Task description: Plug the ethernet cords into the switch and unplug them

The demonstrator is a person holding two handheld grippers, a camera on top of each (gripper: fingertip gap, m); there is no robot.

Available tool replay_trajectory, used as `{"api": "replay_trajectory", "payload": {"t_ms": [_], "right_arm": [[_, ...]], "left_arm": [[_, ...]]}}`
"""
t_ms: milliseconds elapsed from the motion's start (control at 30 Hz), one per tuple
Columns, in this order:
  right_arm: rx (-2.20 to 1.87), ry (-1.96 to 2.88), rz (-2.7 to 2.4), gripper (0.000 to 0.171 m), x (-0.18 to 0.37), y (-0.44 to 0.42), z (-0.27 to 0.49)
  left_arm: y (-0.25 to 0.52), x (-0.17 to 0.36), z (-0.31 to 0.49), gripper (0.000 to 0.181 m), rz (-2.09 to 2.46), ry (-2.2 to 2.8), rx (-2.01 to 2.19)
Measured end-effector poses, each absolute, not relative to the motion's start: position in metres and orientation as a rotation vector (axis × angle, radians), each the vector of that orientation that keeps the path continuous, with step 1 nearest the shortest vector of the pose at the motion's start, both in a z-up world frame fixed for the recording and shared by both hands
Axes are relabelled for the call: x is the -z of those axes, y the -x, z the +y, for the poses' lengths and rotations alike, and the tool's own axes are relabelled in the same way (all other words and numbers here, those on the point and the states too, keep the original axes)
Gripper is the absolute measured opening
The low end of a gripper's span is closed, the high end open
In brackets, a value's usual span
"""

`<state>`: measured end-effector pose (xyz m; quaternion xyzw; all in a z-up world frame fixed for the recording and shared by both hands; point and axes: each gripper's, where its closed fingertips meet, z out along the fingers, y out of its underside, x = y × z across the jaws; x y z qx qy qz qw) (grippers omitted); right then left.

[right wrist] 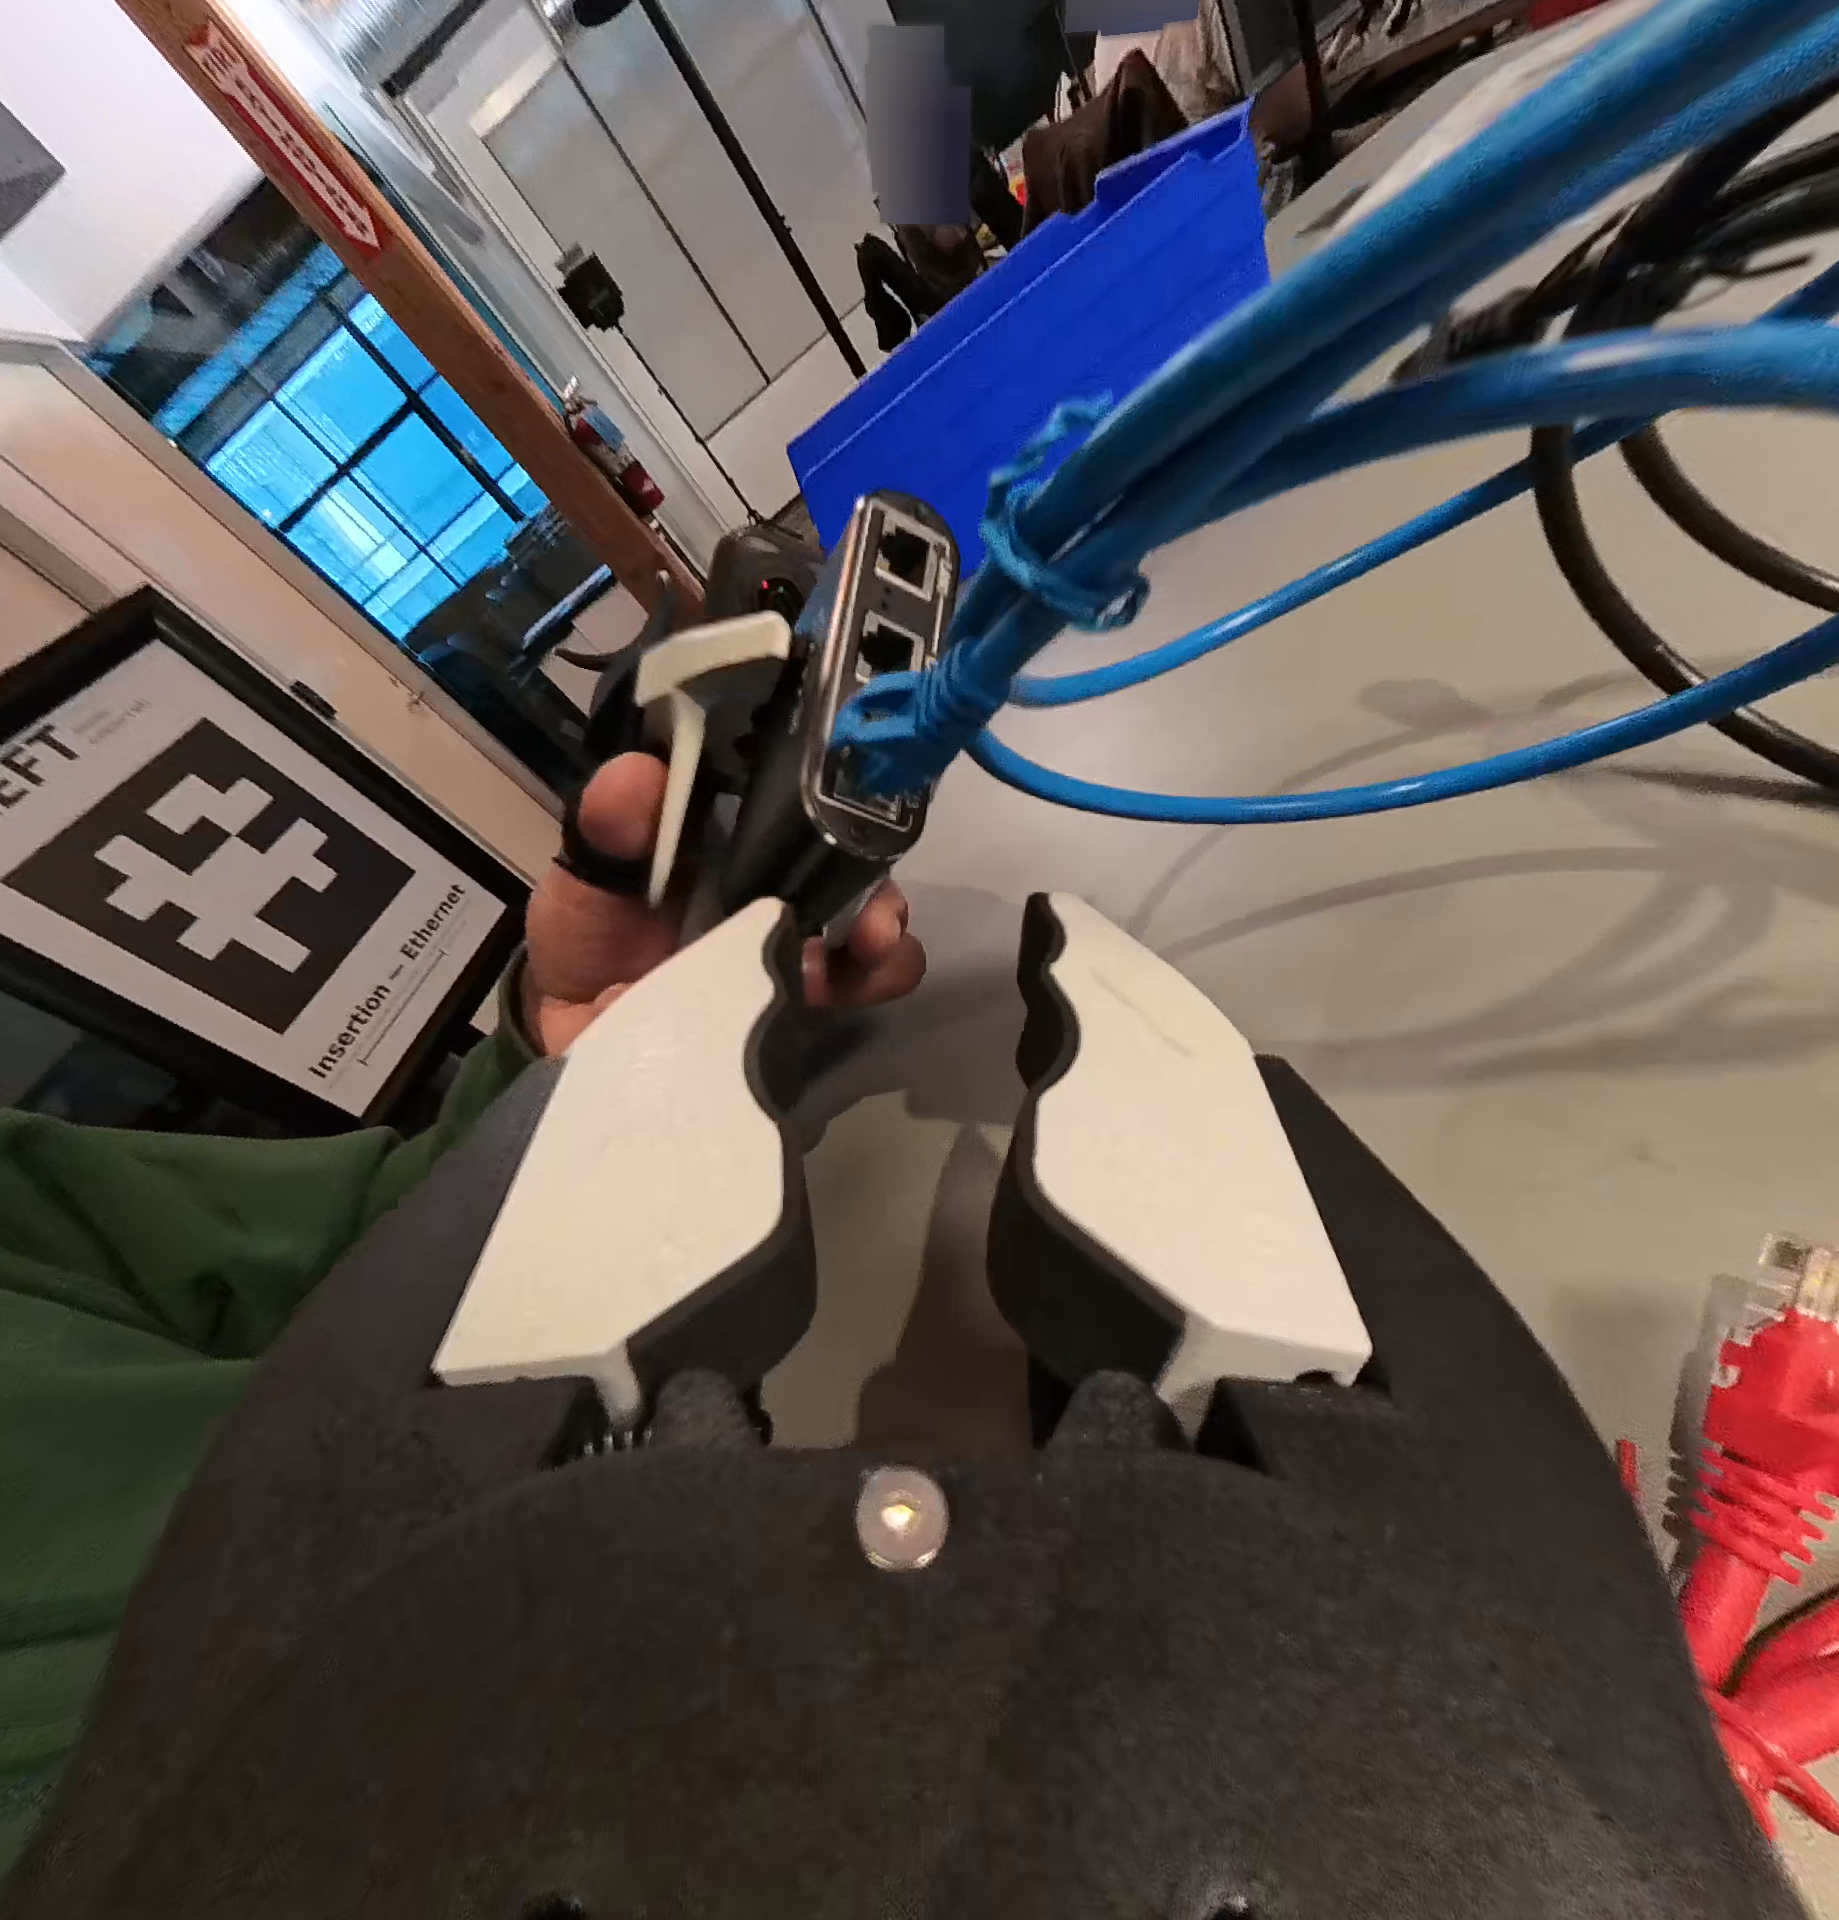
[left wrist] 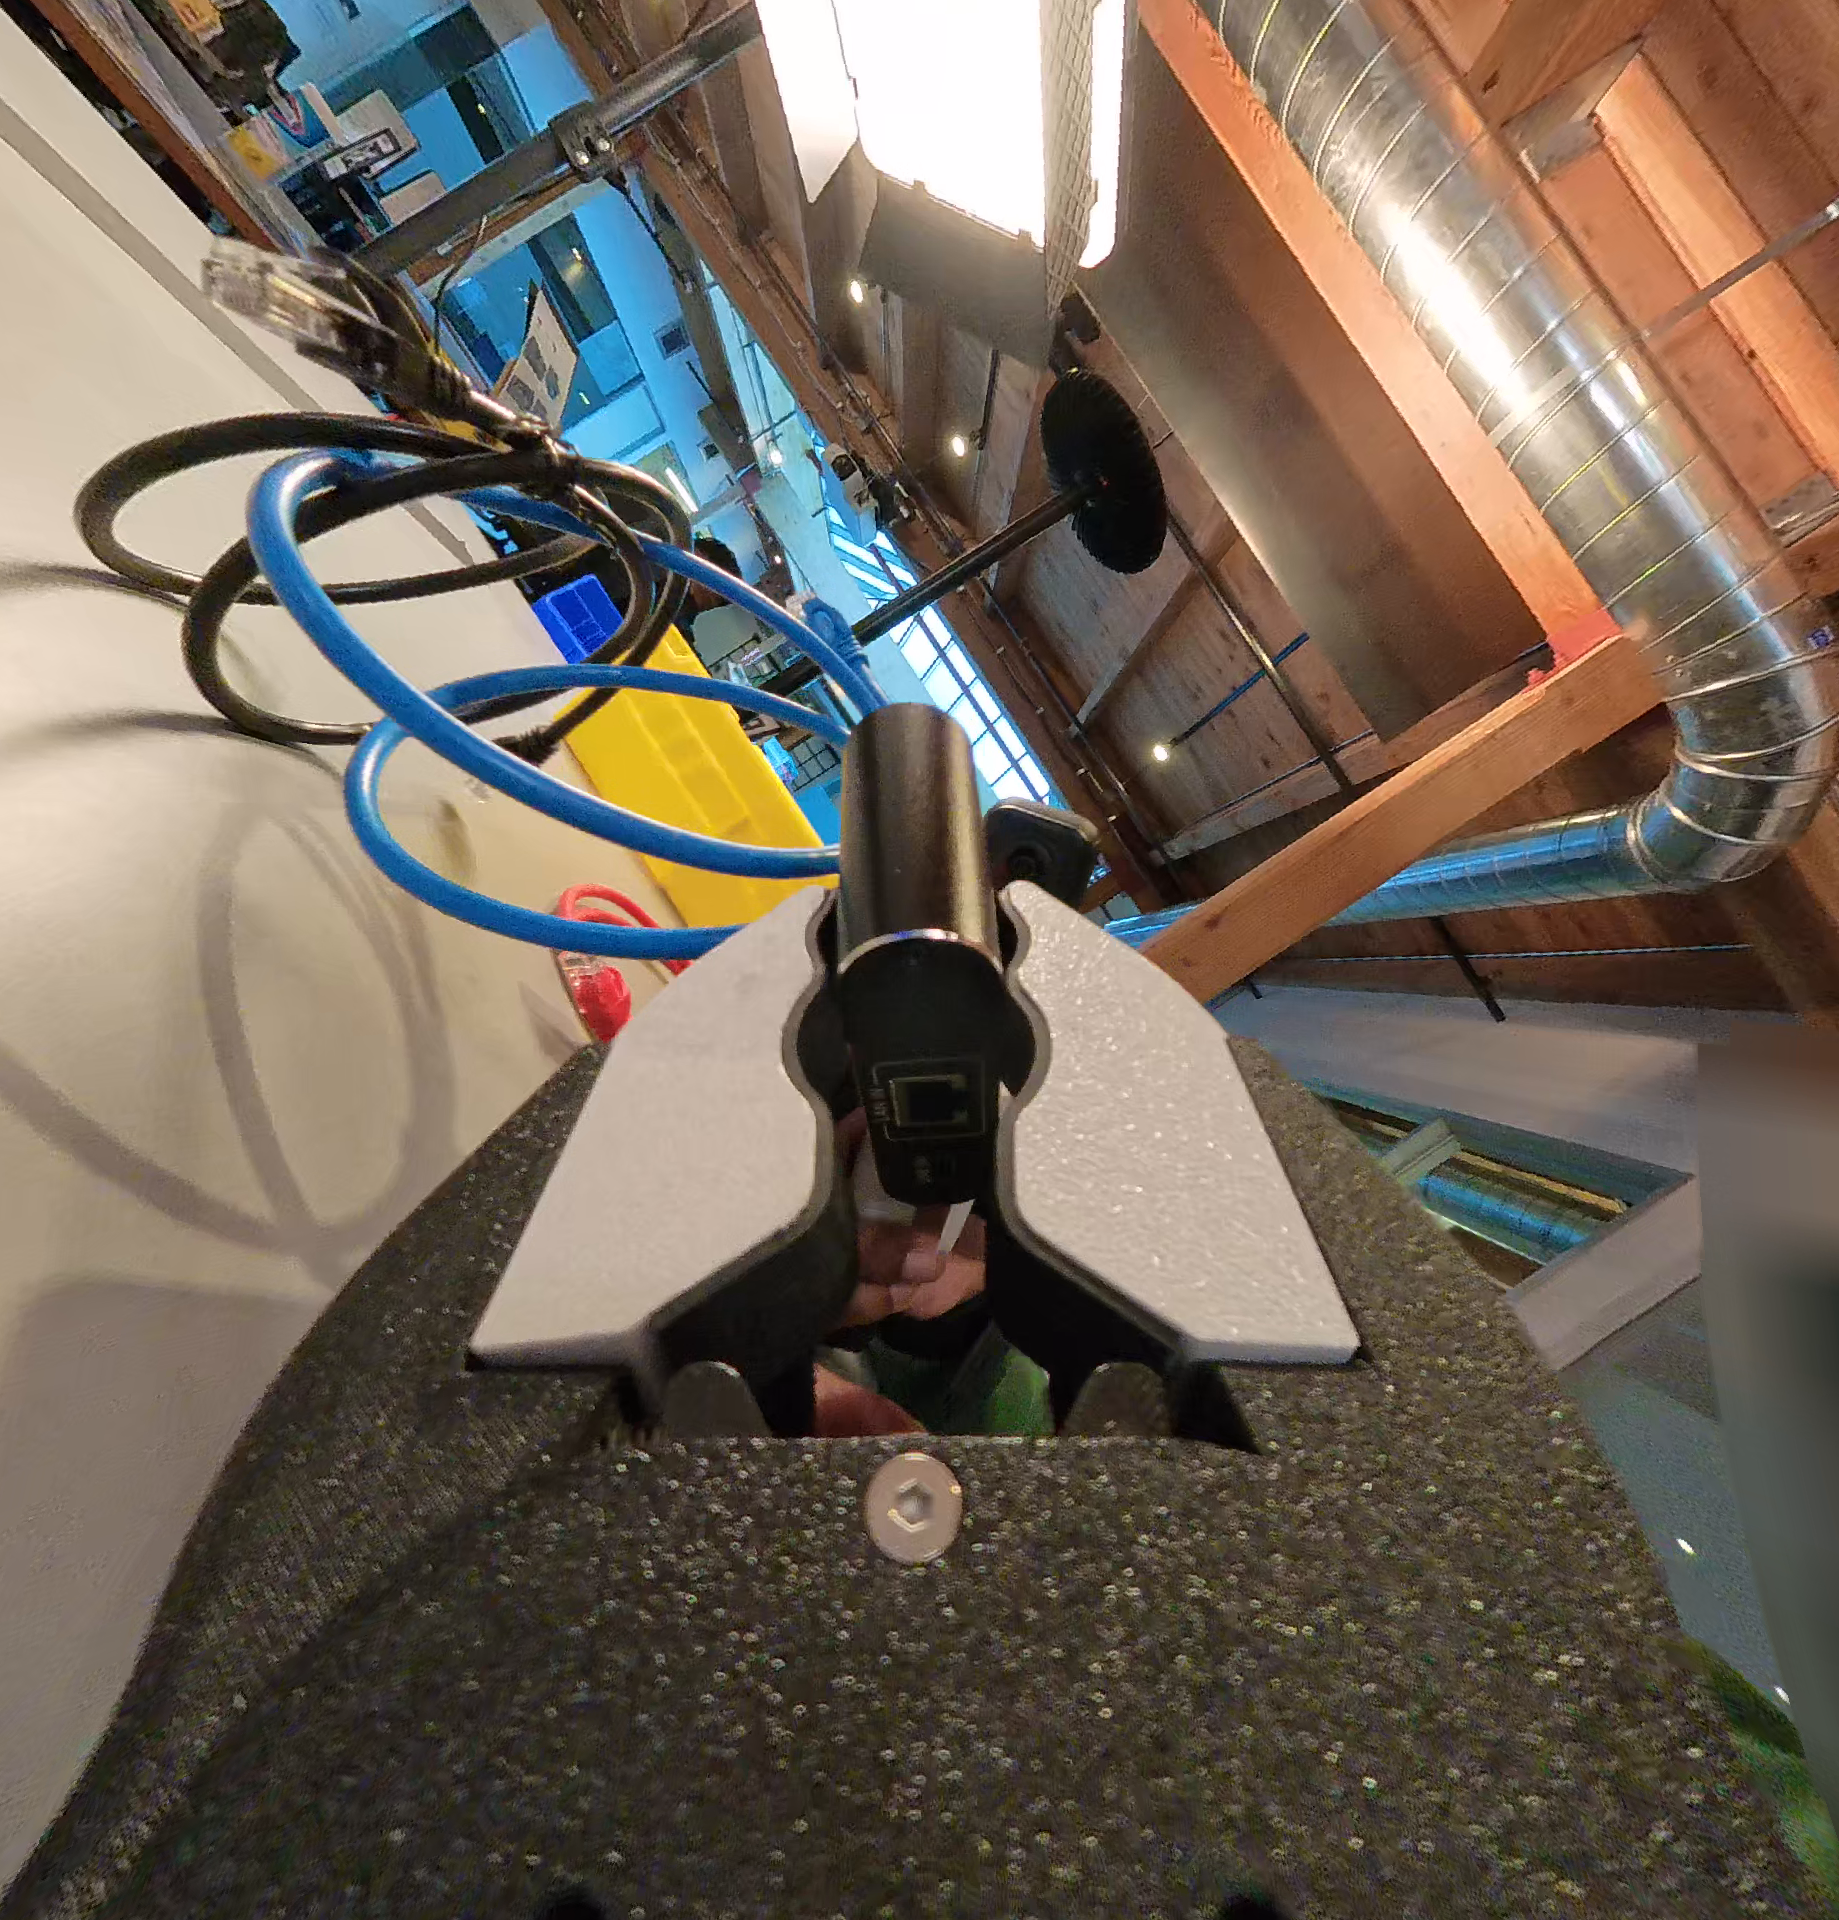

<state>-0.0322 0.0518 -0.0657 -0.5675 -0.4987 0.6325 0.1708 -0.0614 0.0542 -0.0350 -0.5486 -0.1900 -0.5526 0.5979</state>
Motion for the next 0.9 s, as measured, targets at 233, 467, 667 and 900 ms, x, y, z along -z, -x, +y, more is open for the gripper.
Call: {"api": "replay_trajectory", "payload": {"t_ms": [233,467,667,900], "right_arm": [[-1.895,1.602,-1.35,0.039,0.056,0.029,0.058],[-2.009,1.575,-1.285,0.038,0.044,0.024,0.062],[-1.989,1.597,-1.258,0.034,0.046,0.024,0.069],[-1.977,1.586,-1.268,0.022,0.047,0.024,0.069]], "left_arm": [[0.057,0.036,0.055,0.026,-0.412,1.293,1.274],[0.052,0.035,0.053,0.026,-0.329,1.345,1.199],[0.048,0.036,0.052,0.025,-0.27,1.392,1.131],[0.044,0.037,0.053,0.026,-0.222,1.432,1.072]]}}
